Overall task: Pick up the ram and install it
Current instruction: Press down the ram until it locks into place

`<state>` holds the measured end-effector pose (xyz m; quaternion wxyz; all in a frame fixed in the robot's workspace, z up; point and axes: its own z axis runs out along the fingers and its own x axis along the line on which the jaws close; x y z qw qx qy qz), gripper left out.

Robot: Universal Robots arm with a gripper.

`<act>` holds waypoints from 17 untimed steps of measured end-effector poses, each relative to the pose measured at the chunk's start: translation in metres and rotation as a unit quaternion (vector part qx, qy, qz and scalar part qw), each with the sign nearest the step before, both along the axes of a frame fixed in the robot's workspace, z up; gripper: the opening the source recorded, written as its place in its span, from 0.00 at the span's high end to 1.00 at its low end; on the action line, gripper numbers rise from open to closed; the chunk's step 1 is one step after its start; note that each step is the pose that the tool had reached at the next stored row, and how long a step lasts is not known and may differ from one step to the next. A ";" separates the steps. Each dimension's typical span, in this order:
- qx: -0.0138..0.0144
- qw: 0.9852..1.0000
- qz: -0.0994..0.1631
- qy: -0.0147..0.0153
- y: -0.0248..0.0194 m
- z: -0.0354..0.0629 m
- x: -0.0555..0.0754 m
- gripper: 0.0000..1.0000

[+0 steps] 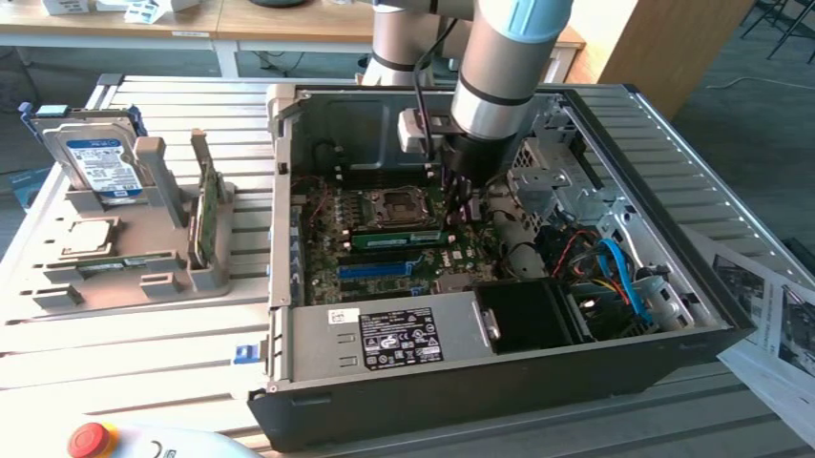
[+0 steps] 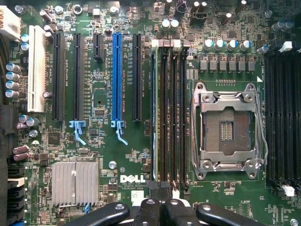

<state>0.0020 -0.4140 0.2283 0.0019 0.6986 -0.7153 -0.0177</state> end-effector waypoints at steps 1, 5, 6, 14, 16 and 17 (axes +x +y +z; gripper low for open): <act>0.000 1.000 0.000 0.000 0.0000 0.0000 0.000 0.89; 0.000 1.000 0.000 0.000 0.0000 -0.0002 0.000 0.89; 0.000 1.000 0.000 0.000 0.0000 -0.0003 0.000 0.89; 0.000 1.000 0.000 0.000 0.0000 -0.0016 0.000 0.89; 0.000 1.000 0.000 0.000 0.0000 -0.0016 0.000 0.89; 0.000 1.000 0.000 0.000 0.0000 -0.0016 0.000 0.89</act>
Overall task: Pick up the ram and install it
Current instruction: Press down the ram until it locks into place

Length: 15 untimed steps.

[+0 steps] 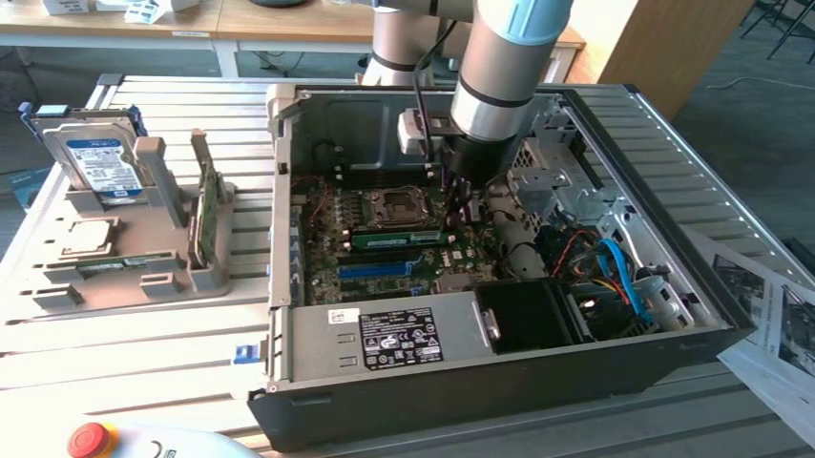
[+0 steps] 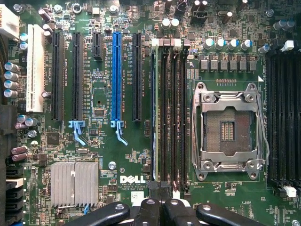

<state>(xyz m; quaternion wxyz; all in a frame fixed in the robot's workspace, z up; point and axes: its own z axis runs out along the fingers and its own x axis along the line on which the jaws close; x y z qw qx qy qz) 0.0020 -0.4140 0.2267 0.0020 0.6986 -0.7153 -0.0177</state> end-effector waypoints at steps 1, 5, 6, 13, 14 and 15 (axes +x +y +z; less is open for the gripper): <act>0.000 1.000 0.000 0.000 0.0000 -0.0001 0.000 0.89; 0.000 1.000 0.000 0.000 0.0000 -0.0008 0.000 0.89; 0.000 1.000 0.000 0.000 0.0000 -0.0008 0.000 0.89; 0.000 1.000 0.000 0.000 0.0000 -0.0013 0.000 0.89; 0.000 1.000 0.000 0.000 0.0000 -0.0013 0.000 0.89; 0.000 1.000 0.000 0.000 0.0000 -0.0013 0.000 0.89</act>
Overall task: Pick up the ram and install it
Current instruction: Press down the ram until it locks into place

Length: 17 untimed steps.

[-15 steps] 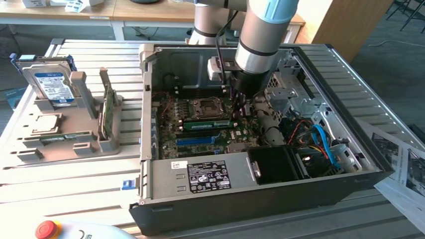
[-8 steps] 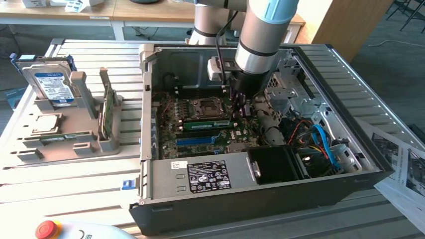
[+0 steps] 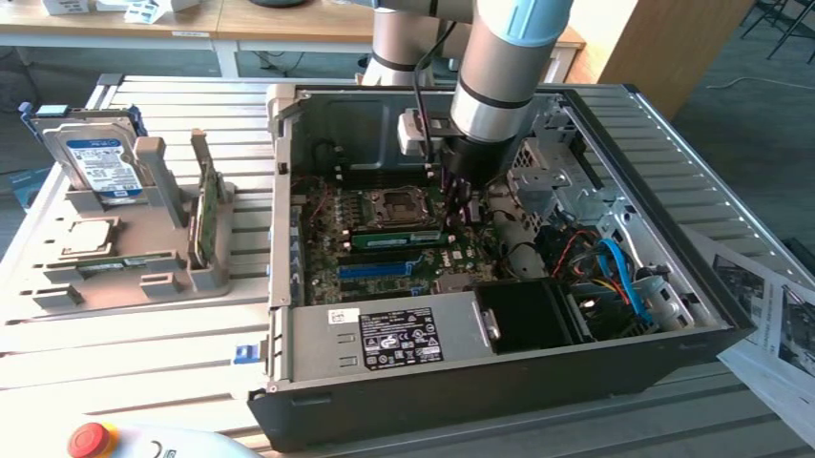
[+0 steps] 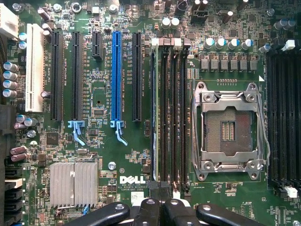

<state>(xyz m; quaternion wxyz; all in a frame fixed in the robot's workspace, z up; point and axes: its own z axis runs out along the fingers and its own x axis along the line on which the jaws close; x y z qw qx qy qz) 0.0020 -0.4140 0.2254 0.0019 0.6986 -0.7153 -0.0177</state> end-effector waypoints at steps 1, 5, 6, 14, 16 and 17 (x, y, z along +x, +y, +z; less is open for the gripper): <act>0.000 1.000 0.000 0.000 0.0000 0.0000 0.000 0.89; 0.000 1.000 0.000 0.000 0.0000 -0.0002 0.000 0.89; 0.000 1.000 0.000 0.000 0.0000 -0.0003 0.000 0.89; 0.000 1.000 0.000 0.000 0.0000 -0.0012 0.000 0.89; 0.000 1.000 0.000 0.000 0.0000 -0.0013 0.000 0.89; 0.000 1.000 0.000 0.000 0.0000 -0.0014 0.000 0.89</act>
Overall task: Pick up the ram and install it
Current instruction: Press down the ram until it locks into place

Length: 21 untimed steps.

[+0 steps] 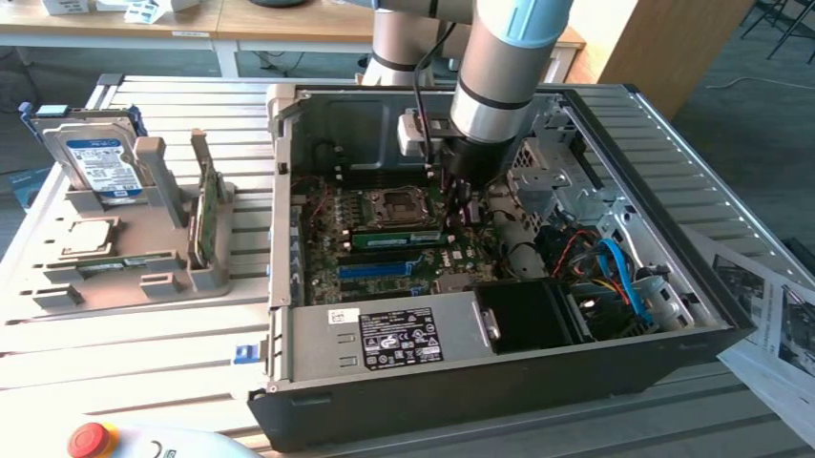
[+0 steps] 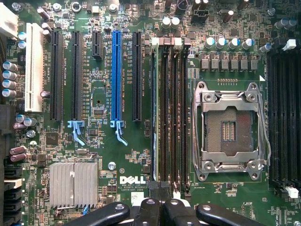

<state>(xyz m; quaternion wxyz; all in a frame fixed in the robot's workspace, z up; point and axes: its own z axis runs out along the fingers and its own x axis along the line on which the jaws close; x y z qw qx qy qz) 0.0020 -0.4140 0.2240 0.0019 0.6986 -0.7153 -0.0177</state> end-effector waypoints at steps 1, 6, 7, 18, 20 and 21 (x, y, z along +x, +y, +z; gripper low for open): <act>0.000 1.000 0.000 0.000 0.0000 -0.0001 0.000 0.89; 0.000 1.000 0.000 0.000 0.0000 -0.0005 0.000 0.89; 0.000 1.000 0.000 0.000 -0.0001 -0.0006 0.000 0.89; 0.000 1.000 0.000 0.000 -0.0005 -0.0018 0.000 0.89; 0.000 1.000 0.000 0.000 -0.0005 -0.0019 0.000 0.89; 0.000 1.000 0.000 0.000 -0.0005 -0.0020 0.000 0.89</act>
